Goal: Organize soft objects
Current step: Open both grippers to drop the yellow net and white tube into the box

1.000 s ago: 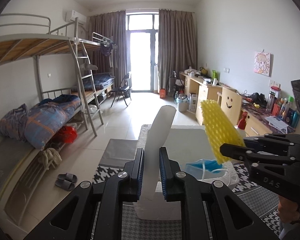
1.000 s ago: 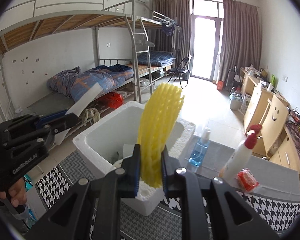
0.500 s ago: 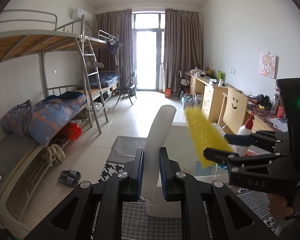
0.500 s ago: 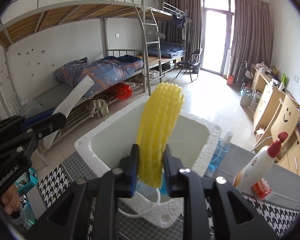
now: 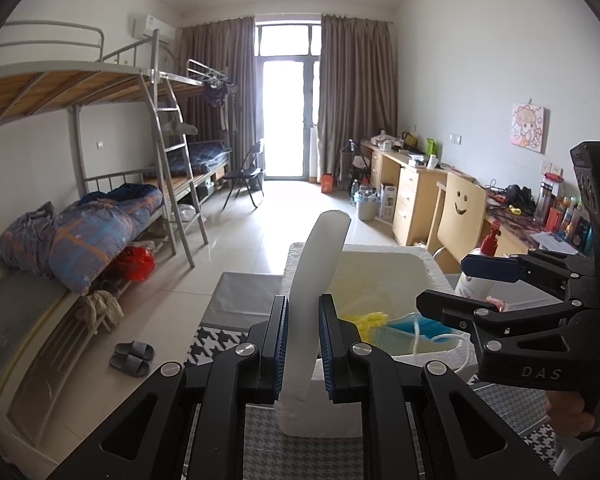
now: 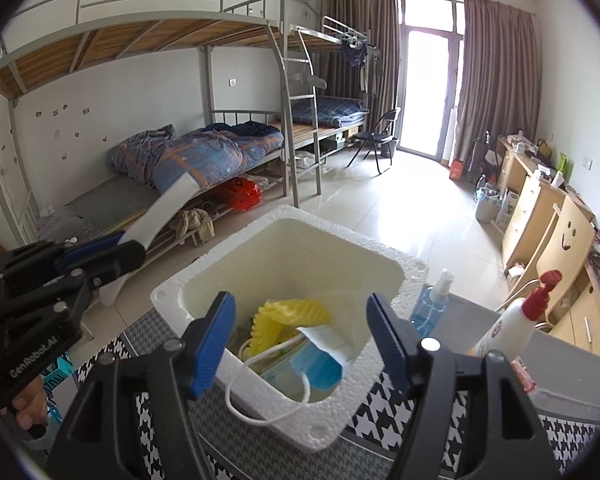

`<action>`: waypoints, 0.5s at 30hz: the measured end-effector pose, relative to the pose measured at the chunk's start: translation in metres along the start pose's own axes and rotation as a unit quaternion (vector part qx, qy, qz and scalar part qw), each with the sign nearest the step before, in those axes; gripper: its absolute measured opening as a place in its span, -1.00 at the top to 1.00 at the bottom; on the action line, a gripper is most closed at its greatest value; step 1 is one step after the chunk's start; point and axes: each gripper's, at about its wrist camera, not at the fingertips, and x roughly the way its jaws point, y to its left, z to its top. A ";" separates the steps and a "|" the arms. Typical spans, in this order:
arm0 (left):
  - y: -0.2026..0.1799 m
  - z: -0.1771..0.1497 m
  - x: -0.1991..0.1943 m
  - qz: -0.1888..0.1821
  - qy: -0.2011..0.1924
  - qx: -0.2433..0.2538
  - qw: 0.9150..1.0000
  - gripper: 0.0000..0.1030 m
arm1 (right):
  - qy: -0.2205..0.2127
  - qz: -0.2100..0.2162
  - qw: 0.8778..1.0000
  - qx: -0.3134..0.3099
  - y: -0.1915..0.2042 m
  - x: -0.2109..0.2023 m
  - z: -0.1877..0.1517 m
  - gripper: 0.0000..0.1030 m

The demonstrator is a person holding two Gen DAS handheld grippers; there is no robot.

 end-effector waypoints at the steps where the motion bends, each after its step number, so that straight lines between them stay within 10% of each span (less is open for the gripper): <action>1: -0.002 0.001 0.002 -0.002 0.001 0.002 1.000 0.68 | 0.000 -0.001 1.000 0.000 -0.002 -0.001 0.000 -0.40; 15: -0.018 0.008 0.024 -0.037 0.014 0.024 0.999 0.65 | -0.013 -0.037 0.999 0.022 -0.024 -0.023 -0.007 -0.41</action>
